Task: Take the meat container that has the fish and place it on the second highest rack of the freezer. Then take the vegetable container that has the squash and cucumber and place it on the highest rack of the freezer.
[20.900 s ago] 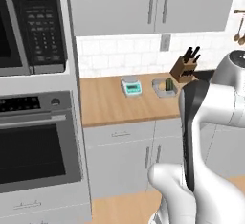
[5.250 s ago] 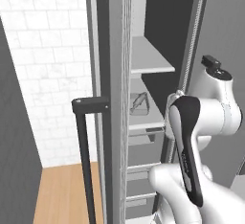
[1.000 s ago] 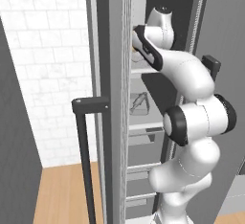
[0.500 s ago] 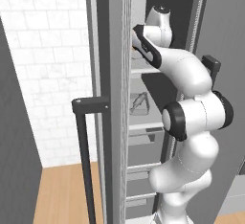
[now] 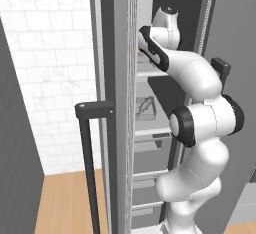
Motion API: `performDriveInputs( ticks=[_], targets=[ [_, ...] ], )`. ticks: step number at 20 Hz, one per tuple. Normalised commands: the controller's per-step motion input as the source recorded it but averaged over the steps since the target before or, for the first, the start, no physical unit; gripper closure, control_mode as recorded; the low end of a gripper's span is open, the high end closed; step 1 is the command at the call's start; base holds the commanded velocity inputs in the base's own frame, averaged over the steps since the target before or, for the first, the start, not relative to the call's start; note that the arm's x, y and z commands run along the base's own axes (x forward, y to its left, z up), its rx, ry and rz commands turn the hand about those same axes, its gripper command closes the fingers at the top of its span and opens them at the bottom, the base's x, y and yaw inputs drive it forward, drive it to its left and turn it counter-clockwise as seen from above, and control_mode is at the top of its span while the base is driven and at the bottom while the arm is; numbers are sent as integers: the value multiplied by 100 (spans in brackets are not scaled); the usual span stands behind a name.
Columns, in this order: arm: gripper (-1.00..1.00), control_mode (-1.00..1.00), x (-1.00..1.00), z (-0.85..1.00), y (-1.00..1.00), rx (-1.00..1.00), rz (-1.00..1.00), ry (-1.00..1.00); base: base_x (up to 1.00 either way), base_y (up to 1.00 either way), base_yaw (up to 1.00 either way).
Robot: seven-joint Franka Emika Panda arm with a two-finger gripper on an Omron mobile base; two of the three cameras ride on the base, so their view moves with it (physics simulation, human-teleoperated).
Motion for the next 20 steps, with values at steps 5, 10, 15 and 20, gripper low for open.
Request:
performDriveInputs(
  ticks=[5,10,15,20],
  targets=[
    [-100,-100,-34,1,0,0,0,-7,0,0,0],
    [-100,-100,-98,3,0,0,-2,-29,0,0,0],
    [-100,-100,-100,15,0,1,0,-37,0,0,0],
    [-100,-100,-100,89,3,4,-6,-1,0,0,0]
  ],
)
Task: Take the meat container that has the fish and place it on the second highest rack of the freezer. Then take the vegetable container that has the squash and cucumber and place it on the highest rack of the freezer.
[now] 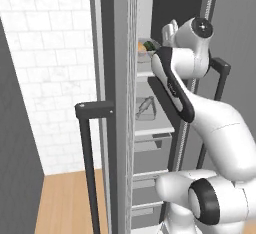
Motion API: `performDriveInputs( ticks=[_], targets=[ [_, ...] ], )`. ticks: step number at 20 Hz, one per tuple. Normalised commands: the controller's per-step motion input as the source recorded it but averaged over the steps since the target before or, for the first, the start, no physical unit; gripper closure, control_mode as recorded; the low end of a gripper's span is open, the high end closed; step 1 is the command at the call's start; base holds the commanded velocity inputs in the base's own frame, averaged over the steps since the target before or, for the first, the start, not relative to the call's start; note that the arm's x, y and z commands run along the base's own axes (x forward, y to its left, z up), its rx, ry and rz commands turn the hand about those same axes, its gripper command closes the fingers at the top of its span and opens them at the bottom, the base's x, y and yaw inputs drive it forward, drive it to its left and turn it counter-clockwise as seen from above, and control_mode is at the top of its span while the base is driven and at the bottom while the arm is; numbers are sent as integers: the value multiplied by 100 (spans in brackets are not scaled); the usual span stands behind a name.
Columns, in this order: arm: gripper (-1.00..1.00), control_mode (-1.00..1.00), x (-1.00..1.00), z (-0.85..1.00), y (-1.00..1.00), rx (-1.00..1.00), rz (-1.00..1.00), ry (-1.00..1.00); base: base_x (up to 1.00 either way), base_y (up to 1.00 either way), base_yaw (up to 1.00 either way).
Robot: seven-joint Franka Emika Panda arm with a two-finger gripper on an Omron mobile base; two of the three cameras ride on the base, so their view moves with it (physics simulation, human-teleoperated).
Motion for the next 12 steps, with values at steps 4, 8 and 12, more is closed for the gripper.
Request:
performDriveInputs(
  ticks=[4,8,12],
  targets=[
    [-100,-100,-100,53,-3,13,-7,20,0,0,0],
    [-100,-100,-100,4,0,15,-3,19,0,0,0],
    [-100,-100,-100,-6,-2,13,-1,19,0,0,0]
  ],
)
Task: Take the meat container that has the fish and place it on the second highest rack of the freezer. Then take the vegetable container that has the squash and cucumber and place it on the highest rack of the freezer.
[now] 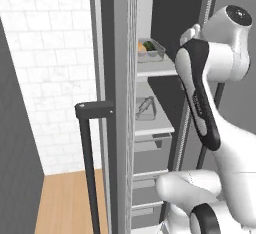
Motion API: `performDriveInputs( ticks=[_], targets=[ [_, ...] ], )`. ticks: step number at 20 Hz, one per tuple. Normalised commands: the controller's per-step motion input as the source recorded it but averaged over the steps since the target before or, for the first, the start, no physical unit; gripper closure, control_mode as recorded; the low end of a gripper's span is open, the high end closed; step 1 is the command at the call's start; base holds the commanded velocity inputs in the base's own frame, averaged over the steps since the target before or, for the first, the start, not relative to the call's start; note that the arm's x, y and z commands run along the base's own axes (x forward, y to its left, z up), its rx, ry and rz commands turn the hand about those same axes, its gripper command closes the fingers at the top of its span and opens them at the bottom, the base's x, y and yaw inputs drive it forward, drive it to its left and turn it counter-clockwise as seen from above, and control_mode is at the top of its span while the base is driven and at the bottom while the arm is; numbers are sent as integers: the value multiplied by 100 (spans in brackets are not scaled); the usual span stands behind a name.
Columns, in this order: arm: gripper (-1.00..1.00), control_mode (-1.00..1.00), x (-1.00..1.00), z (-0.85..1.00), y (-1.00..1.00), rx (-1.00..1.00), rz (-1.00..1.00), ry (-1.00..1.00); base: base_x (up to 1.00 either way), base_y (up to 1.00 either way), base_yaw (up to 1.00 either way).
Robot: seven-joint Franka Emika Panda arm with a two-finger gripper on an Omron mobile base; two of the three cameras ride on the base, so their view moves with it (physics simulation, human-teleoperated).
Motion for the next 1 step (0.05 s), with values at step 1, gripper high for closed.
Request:
performDriveInputs(
  ticks=[1],
  targets=[
    [-100,-100,-100,-42,-4,2,0,7,0,0,0]
  ],
)
